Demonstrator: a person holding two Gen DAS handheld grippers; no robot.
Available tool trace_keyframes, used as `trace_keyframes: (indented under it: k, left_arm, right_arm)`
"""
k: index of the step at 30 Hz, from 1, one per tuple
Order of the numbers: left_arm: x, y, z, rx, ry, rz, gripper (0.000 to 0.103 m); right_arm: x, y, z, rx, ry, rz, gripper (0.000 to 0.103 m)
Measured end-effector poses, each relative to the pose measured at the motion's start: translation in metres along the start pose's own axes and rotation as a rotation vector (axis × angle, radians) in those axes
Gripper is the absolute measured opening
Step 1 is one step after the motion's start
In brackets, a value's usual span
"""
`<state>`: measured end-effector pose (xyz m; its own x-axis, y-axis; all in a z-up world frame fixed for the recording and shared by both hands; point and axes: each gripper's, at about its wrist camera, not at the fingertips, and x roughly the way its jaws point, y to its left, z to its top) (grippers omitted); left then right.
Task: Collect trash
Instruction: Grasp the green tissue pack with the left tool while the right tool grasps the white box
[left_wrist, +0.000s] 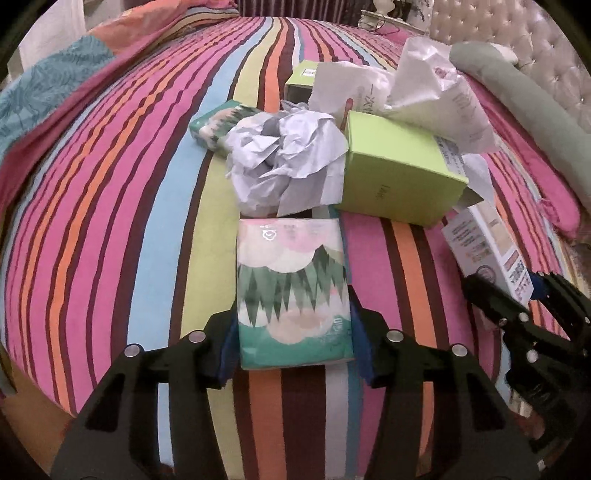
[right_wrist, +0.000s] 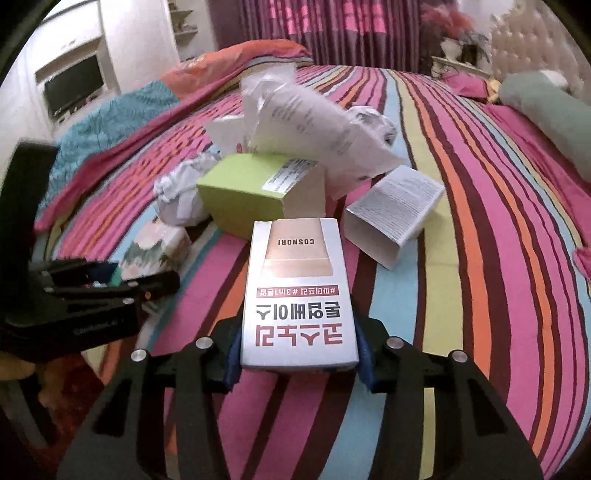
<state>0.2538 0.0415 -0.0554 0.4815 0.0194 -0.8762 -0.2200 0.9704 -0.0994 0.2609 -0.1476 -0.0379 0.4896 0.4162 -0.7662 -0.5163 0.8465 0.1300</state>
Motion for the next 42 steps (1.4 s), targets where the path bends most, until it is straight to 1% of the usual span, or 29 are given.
trace_keyframes:
  k: [3,5,9,12,15,17,22,26,30,34,37,42]
  left_arm:
    - [-0.006,0.005,-0.004,-0.002,0.004,-0.031,0.05]
    - [-0.011,0.006,-0.006,0.003,0.0,-0.045,0.05]
    - [-0.023,0.007,-0.012,0.032,-0.014,-0.061,0.05]
    - [-0.037,0.007,-0.022,0.057,-0.02,-0.078,0.05]
    - [-0.05,0.01,-0.033,0.091,-0.026,-0.095,0.05]
    - [-0.063,0.007,-0.048,0.105,-0.027,-0.11,0.05]
    - [-0.08,0.009,-0.073,0.13,-0.02,-0.149,0.05]
    - [-0.093,0.01,-0.097,0.141,0.001,-0.188,0.05]
    - [-0.104,0.011,-0.122,0.161,0.024,-0.21,0.05]
    - [-0.107,0.013,-0.143,0.194,0.056,-0.199,0.05]
    - [-0.107,0.016,-0.162,0.201,0.089,-0.206,0.05]
    - [-0.105,0.017,-0.186,0.223,0.135,-0.205,0.05]
  right_arm:
    - [-0.009,-0.009,-0.005,0.085,0.019,-0.014,0.046]
    - [-0.016,-0.014,-0.01,0.124,0.016,-0.022,0.046]
    - [-0.03,-0.02,-0.019,0.175,0.022,-0.056,0.046]
    - [-0.042,-0.023,-0.032,0.221,0.035,-0.062,0.046]
    - [-0.054,-0.016,-0.043,0.232,0.036,-0.063,0.046]
    - [-0.06,-0.011,-0.05,0.238,0.039,-0.063,0.046]
    - [-0.08,0.004,-0.067,0.264,0.045,-0.028,0.046]
    - [-0.095,0.019,-0.082,0.27,0.048,-0.002,0.046]
    - [-0.106,0.033,-0.097,0.269,0.067,0.007,0.046]
    - [-0.111,0.042,-0.115,0.279,0.1,0.018,0.046]
    - [-0.111,0.046,-0.128,0.305,0.132,0.031,0.046]
    - [-0.109,0.058,-0.147,0.315,0.187,0.024,0.046]
